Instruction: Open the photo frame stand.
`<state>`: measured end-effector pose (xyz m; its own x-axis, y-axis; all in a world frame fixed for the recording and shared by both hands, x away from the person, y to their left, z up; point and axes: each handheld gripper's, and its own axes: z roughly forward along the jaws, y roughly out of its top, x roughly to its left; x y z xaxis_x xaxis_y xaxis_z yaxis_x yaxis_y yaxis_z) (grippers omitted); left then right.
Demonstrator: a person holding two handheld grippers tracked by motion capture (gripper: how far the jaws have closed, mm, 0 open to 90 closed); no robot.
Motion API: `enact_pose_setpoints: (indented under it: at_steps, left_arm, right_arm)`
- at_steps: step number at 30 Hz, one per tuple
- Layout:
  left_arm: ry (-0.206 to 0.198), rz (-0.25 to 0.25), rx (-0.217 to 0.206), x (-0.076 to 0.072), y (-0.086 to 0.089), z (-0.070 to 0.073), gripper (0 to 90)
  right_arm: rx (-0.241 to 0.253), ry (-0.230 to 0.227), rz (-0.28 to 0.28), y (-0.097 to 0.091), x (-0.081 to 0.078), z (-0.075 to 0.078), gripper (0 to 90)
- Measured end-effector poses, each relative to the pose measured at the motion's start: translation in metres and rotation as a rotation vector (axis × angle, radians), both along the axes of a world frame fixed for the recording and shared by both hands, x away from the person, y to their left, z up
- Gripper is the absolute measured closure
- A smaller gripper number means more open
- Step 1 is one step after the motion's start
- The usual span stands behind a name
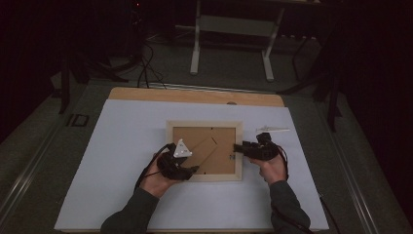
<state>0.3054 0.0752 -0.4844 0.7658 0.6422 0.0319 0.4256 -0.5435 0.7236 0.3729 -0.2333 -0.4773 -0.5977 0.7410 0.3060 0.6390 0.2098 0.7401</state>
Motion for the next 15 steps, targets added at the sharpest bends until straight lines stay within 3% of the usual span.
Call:
enact_pose_setpoints:
  at_steps: [9, 15]
  left_arm:
    - [-0.072, 0.007, 0.052, -0.0019, -0.0035, 0.0010, 46.4]
    - [-0.112, -0.007, 0.075, -0.0035, -0.0043, 0.0013, 46.4]
  right_arm:
    - [-0.016, -0.053, -0.019, 0.0027, -0.0042, 0.0067, 59.9]
    - [-0.017, -0.061, -0.017, 0.0022, -0.0052, 0.0092, 60.0]
